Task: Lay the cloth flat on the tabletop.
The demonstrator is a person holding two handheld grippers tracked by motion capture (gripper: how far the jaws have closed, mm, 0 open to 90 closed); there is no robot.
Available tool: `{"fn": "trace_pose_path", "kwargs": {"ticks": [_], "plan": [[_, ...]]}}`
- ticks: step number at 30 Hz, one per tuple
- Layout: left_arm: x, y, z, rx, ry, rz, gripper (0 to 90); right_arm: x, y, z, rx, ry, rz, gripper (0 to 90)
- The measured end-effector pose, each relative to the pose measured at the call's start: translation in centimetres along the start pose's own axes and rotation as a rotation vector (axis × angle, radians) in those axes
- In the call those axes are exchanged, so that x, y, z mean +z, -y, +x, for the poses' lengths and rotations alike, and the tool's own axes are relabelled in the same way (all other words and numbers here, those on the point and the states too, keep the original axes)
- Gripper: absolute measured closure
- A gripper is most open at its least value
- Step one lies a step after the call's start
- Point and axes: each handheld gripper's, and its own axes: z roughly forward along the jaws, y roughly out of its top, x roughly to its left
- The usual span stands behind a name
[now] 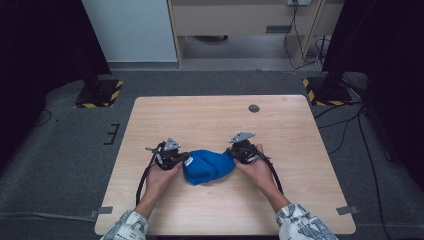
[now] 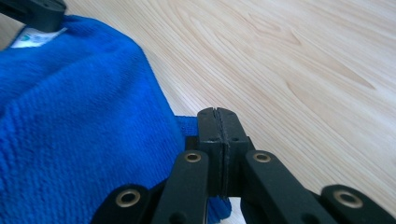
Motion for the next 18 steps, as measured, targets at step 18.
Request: {"fn": "trace_pose_path", "kwargs": {"ticks": [18], "plan": [[-1.8,-0.2,1.0,-0.044,-0.068,-0.104,86.9,-1.1,0.7,-1.6,0.03,0.037,0.006,89.8]]}}
